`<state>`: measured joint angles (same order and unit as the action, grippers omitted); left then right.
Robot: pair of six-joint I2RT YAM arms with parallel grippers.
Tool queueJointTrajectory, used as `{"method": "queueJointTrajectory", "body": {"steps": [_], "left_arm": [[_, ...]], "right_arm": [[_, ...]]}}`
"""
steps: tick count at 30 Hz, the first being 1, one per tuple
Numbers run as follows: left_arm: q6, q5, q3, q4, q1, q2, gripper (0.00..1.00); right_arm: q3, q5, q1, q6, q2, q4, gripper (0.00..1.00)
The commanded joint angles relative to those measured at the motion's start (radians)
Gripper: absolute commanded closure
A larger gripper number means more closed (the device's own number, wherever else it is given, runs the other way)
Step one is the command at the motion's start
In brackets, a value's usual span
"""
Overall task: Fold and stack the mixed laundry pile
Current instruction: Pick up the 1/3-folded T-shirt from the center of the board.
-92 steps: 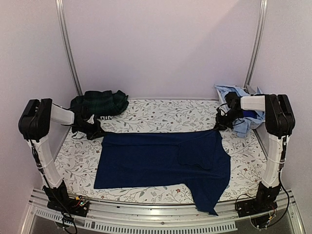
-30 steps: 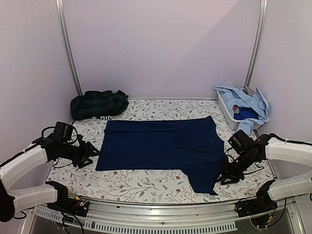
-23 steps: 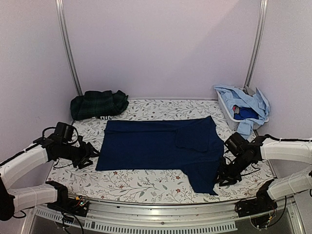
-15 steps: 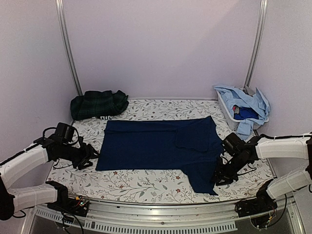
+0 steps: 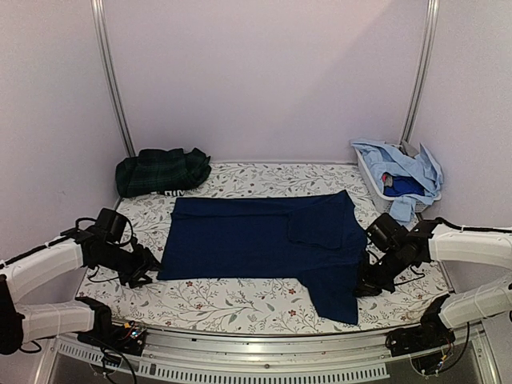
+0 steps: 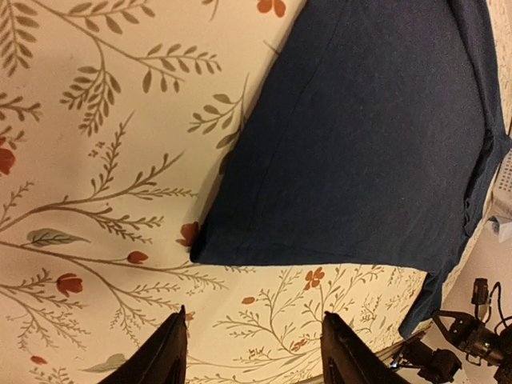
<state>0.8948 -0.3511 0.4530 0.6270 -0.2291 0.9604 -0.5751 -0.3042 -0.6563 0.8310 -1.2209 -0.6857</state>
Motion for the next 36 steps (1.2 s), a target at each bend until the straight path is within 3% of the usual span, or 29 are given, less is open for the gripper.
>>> {"method": "queueJointTrajectory", "body": {"steps": [1, 18, 27, 36], "left_arm": [[0.036, -0.016, -0.035, -0.011, -0.013, 0.029, 0.48], [0.010, 0.035, 0.007, -0.155, -0.015, 0.300, 0.70], [0.033, 0.037, 0.029, -0.129, -0.013, 0.323, 1.00], [0.029, 0.051, 0.127, -0.066, -0.012, 0.293, 1.00]], "right_arm": [[-0.048, 0.052, -0.005, 0.017, 0.030, -0.038, 1.00], [-0.112, 0.090, 0.059, -0.046, 0.032, -0.052, 1.00], [-0.123, 0.076, 0.085, -0.080, 0.032, -0.037, 1.00], [-0.186, 0.101, 0.118, -0.111, 0.060, -0.022, 1.00]]}}
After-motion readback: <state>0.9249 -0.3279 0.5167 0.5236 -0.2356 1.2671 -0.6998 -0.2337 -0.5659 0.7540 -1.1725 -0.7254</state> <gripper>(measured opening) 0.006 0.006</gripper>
